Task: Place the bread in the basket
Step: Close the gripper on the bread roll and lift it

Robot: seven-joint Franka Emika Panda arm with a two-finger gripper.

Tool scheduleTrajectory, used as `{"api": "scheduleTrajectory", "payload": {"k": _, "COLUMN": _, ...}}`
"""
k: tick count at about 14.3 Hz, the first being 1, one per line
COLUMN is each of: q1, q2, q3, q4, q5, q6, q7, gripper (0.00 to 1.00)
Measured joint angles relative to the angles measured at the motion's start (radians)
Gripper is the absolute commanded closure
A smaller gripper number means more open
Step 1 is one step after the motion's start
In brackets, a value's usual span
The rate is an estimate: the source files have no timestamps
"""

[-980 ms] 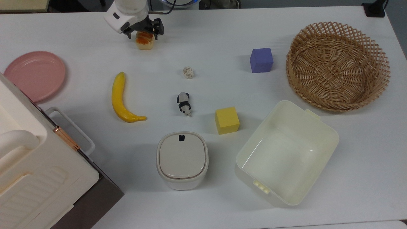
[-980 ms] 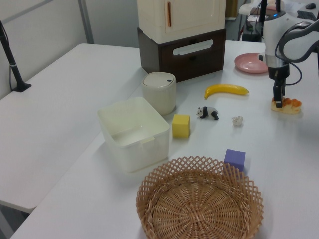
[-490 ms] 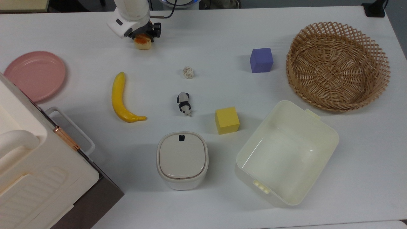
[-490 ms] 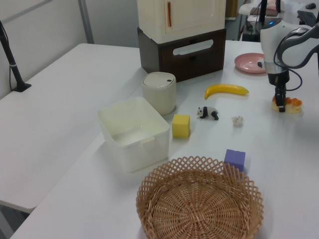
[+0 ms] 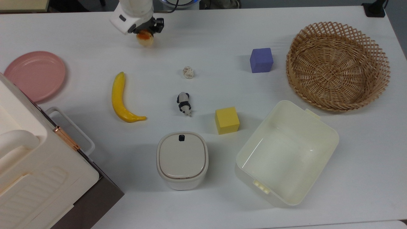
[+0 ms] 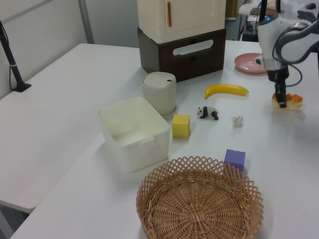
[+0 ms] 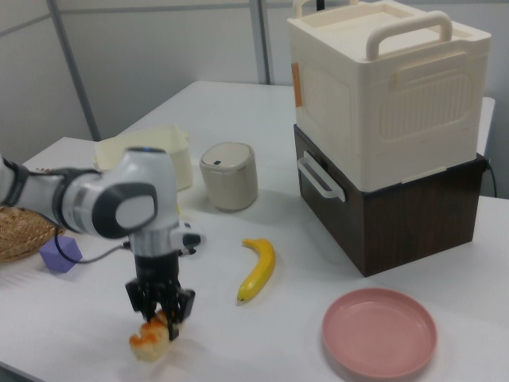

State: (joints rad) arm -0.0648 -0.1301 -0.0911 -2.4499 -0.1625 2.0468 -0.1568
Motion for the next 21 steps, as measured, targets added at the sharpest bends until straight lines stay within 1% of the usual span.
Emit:
{"api": "scheduleTrajectory", "payload": {"k": 1, "q1": 0.017, "q2": -0.034, "q3": 0.0, "q4": 0.015, "q5": 0.0, "q6": -0.027, "q7": 0.0, "gripper": 0.54}}
{"api": "scheduleTrajectory", "payload": {"k": 4, "q1": 0.054, "q2": -0.131, "q3": 0.0, "q4": 0.022, "q5": 0.0, "q6": -0.037, "q7": 0.002, "gripper": 0.54}}
{"api": "scheduleTrajectory", "payload": {"k": 6, "q1": 0.07, "q2": -0.181, "q3": 0.0, "q4": 0.06, "q5": 0.0, "q6": -0.037, "q7": 0.016, "gripper": 0.54}}
{"api": "scheduleTrajectory", "payload": {"k": 10, "q1": 0.071, "q2": -0.21, "q3": -0.001, "q4": 0.177, "q5": 0.0, "q6": -0.078, "q7": 0.022, "gripper": 0.54}}
{"api": "scheduleTrajectory", "payload": {"k": 14, "q1": 0.07, "q2": -0.212, "q3": -0.008, "q4": 0.261, "q5": 0.001, "q6": -0.126, "q7": 0.022, "gripper": 0.54}}
{"api": "scheduleTrajectory", "payload": {"k": 15, "q1": 0.071, "q2": -0.208, "q3": -0.008, "q4": 0.278, "q5": 0.004, "q6": -0.132, "q7": 0.022, "gripper": 0.54}}
{"api": "scheduleTrajectory", "payload": {"k": 17, "q1": 0.073, "q2": -0.167, "q3": 0.0, "q4": 0.34, "q5": 0.036, "q6": -0.141, "q7": 0.022, "gripper": 0.54}}
{"api": "scheduleTrajectory", "payload": {"k": 18, "q1": 0.087, "q2": -0.113, "q3": 0.015, "q4": 0.406, "q5": 0.059, "q6": -0.157, "q7": 0.023, "gripper": 0.54}}
{"api": "scheduleTrajectory", "payload": {"k": 19, "q1": 0.101, "q2": -0.072, "q3": 0.022, "q4": 0.452, "q5": 0.067, "q6": -0.17, "q7": 0.028, "gripper": 0.54}}
{"api": "scheduleTrajectory", "payload": {"k": 20, "q1": 0.127, "q2": -0.004, "q3": 0.029, "q4": 0.517, "q5": 0.078, "q6": -0.186, "q7": 0.039, "gripper": 0.54}}
{"api": "scheduleTrajectory", "payload": {"k": 21, "q1": 0.141, "q2": 0.035, "q3": 0.032, "q4": 0.551, "q5": 0.083, "q6": -0.189, "q7": 0.05, "gripper": 0.54}}
